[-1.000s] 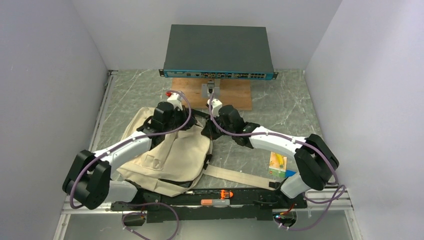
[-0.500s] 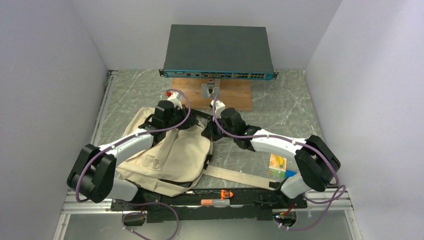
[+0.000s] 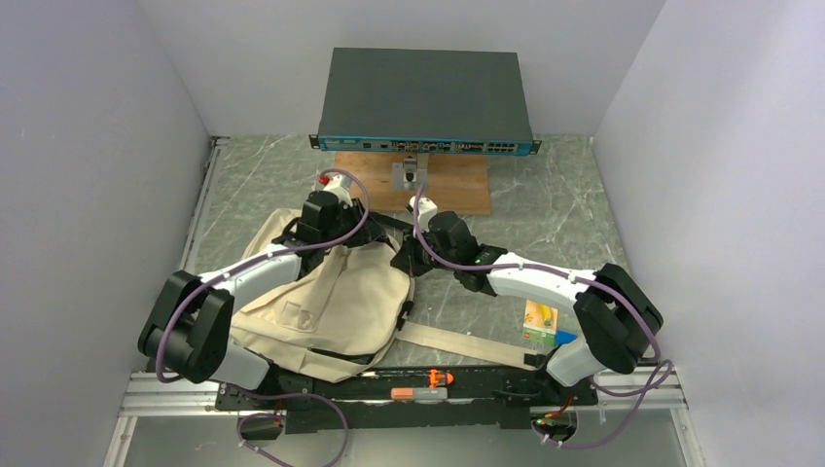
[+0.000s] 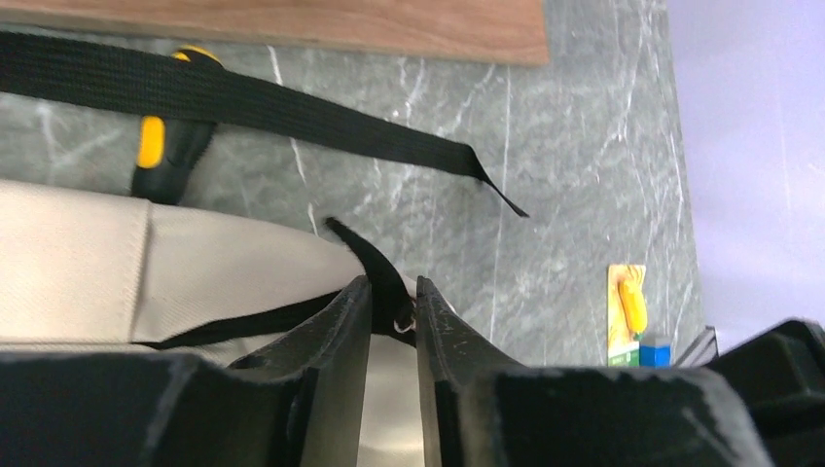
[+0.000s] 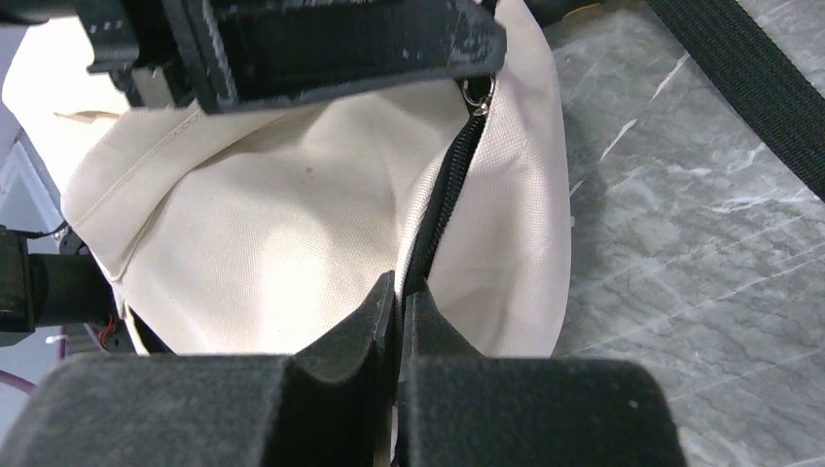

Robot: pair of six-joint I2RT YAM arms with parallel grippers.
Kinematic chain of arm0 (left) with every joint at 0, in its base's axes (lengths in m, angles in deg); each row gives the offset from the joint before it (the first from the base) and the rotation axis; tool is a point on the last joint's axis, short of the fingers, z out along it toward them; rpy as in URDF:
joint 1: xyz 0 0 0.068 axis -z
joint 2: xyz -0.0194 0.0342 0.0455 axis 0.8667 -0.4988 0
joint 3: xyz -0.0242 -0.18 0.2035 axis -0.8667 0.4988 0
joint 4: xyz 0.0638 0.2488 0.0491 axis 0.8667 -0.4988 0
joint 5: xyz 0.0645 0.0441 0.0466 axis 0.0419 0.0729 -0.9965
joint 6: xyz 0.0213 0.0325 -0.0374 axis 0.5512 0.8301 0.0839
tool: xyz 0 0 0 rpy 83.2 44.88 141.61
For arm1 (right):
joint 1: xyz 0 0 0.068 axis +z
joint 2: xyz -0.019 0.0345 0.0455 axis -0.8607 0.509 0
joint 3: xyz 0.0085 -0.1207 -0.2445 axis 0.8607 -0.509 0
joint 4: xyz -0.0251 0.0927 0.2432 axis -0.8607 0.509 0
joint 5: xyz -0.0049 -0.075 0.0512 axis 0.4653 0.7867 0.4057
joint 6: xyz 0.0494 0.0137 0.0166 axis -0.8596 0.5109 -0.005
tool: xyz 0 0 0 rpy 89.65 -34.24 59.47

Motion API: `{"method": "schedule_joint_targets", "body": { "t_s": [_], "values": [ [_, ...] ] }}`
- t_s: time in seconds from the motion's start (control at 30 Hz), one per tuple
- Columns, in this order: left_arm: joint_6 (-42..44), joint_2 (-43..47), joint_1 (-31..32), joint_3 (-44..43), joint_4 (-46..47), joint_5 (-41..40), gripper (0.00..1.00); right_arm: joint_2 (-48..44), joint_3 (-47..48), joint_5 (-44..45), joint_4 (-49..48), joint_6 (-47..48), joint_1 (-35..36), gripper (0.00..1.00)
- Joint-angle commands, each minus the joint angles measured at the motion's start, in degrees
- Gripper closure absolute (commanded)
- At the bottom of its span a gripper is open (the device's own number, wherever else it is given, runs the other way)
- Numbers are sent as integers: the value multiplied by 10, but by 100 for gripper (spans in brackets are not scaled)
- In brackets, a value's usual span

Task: Pack the student bag
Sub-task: Adjust the student bag at the center of the board.

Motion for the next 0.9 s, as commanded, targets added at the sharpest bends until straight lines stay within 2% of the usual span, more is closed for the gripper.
{"method": "schedule_joint_targets", "body": {
  "t_s": [0.0, 0.23, 0.37, 0.43, 0.57, 0.73, 0.8, 0.87],
  "values": [
    [0, -7, -10, -26, 21, -34, 70, -19, -5, -15, -3, -3, 6, 100],
    [-12, -26, -10, -35, 31, -12, 72, -17, -4, -17, -5, -3, 7, 100],
    [-29, -15, -10, -19, 35, -3, 67, -19, -5, -13, -4, -2, 7, 100],
    [-46, -9, -10, -14, 32, -8, 58, -18, -7, -14, -6, -4, 7, 100],
    [-61, -23, -10, -41, -17, -16, 56, -20, -7, -17, -10, -4, 7, 100],
    [-78, -44, -10, -72, -73, -29, 62, -26, -5, -12, -6, -2, 7, 100],
    [-76, -47, -10, -77, -84, -38, 70, -27, -7, -11, -6, -3, 7, 100],
    [-71, -52, -10, -86, -100, -43, 83, -27, -9, -8, -7, -3, 7, 100]
  ]
}}
